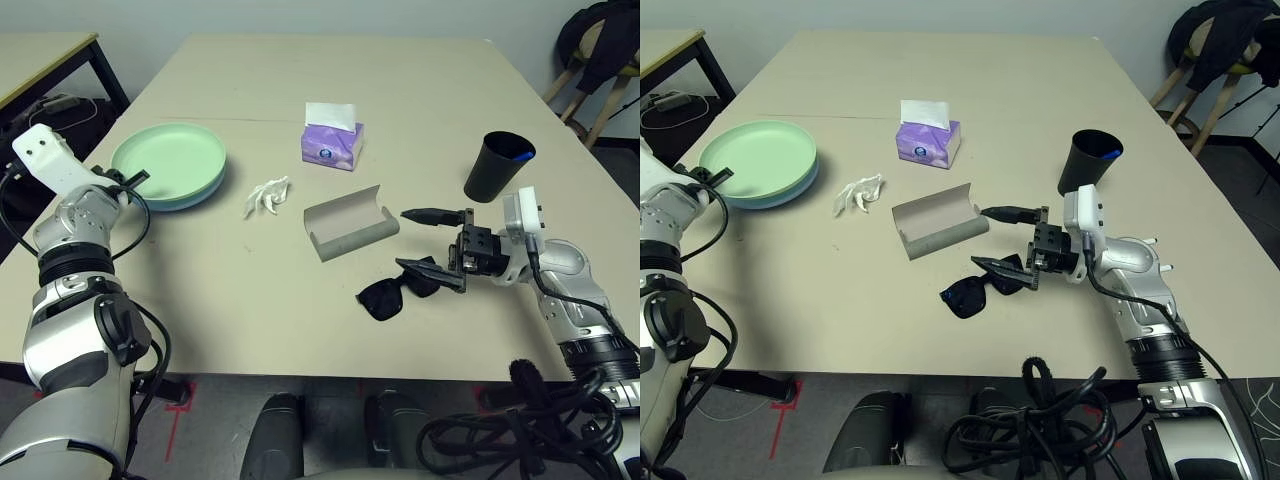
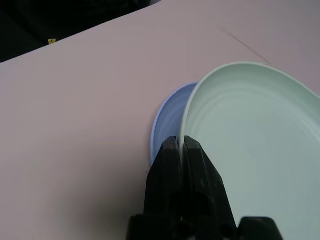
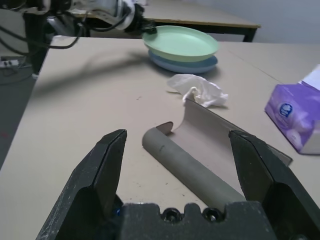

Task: Organize and tidy the items on the table.

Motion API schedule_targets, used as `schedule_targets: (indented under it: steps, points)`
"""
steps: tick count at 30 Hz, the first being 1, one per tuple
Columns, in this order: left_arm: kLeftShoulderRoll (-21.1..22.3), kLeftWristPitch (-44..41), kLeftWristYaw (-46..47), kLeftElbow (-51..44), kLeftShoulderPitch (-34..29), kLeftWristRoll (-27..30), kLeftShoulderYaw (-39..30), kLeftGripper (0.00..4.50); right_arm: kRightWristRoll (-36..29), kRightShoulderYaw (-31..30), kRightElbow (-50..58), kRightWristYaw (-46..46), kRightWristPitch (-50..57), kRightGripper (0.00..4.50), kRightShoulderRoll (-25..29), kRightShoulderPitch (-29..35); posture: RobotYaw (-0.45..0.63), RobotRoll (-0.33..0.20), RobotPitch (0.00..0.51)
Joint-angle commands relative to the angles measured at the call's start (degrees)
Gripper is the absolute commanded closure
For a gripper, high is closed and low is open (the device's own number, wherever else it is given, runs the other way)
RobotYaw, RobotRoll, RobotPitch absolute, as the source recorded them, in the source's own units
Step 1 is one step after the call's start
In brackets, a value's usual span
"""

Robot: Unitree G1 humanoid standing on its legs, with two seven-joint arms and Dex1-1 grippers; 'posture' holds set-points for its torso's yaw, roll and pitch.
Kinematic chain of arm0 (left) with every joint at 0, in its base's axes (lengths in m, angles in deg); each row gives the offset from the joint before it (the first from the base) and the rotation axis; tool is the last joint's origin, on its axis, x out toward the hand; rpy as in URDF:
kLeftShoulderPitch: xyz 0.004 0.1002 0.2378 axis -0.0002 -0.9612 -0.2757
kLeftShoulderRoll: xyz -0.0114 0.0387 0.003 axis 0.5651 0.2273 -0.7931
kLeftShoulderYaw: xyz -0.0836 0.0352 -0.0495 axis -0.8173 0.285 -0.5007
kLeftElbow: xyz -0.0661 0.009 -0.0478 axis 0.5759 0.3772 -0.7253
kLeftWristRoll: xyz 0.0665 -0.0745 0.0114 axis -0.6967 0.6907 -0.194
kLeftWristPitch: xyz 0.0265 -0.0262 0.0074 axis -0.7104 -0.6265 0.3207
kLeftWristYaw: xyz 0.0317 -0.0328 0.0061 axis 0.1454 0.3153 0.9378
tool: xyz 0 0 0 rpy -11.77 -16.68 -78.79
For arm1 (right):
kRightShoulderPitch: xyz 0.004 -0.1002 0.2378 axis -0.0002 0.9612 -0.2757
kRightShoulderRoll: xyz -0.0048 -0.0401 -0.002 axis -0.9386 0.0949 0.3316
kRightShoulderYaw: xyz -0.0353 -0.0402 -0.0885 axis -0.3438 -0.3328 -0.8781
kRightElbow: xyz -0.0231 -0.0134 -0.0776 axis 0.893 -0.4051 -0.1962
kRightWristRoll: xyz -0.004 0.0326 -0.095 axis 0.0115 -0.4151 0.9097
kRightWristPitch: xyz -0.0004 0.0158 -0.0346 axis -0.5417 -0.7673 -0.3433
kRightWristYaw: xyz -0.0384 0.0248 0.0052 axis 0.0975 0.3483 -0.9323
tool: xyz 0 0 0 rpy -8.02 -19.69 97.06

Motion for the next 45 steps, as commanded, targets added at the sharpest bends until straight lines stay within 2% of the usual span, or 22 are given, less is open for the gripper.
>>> schedule_targets:
  steps: [1,11,14,20,24,26,30,36,41,45]
  points:
    - [0.00,1.68,1.17,1.54,1.70,-0.41,0.65,4.47,-0.02,0.72,1.59,2.95,2.26,0.00,-0.77,0.08,0.08,0.000,0.083]
    - [-1.73,5.94,3.90,3.63,3.02,0.03,0.71,4.47,0.20,0.05,3.14,3.20,2.03,0.00,-1.44,0.31,0.08,0.000,0.081]
    - [-3.05,8.05,3.68,3.10,2.25,-0.10,1.10,3.79,0.24,0.13,3.23,3.09,1.64,0.00,-1.47,0.60,0.08,0.000,0.081]
    - [-5.19,8.83,-0.19,-2.30,-1.19,0.37,2.22,1.51,0.12,0.40,3.51,3.15,1.28,0.00,-1.48,1.32,0.08,0.000,0.080]
    - [-5.77,8.21,-6.95,-8.26,-4.71,1.33,3.56,0.03,0.02,0.43,3.52,3.36,1.36,0.00,-1.61,1.13,0.08,0.000,0.080]
    - [-5.39,7.26,-9.74,-10.33,-6.14,1.13,4.75,0.03,-0.01,0.43,3.39,3.39,1.37,0.00,-1.66,0.91,0.09,0.000,0.080]
    - [-3.34,8.58,-18.37,-12.79,-8.75,-2.87,10.99,0.03,0.06,0.35,2.87,3.23,1.24,0.00,-1.73,0.32,0.09,0.000,0.082]
    - [-2.35,6.93,-33.15,-15.48,-9.99,-2.93,16.85,0.03,-0.04,0.36,2.84,3.36,1.57,0.00,-1.77,-0.21,0.08,0.000,0.080]
    - [-0.77,9.27,-47.20,-13.31,-9.62,-5.63,23.44,0.03,-0.19,0.77,3.40,3.35,1.74,0.00,-1.20,0.22,0.06,0.000,0.082]
    - [-0.42,11.18,-53.67,-11.10,-8.54,-7.88,26.89,0.03,0.63,0.89,3.88,4.44,2.39,0.00,-0.37,0.96,0.06,0.000,0.082]
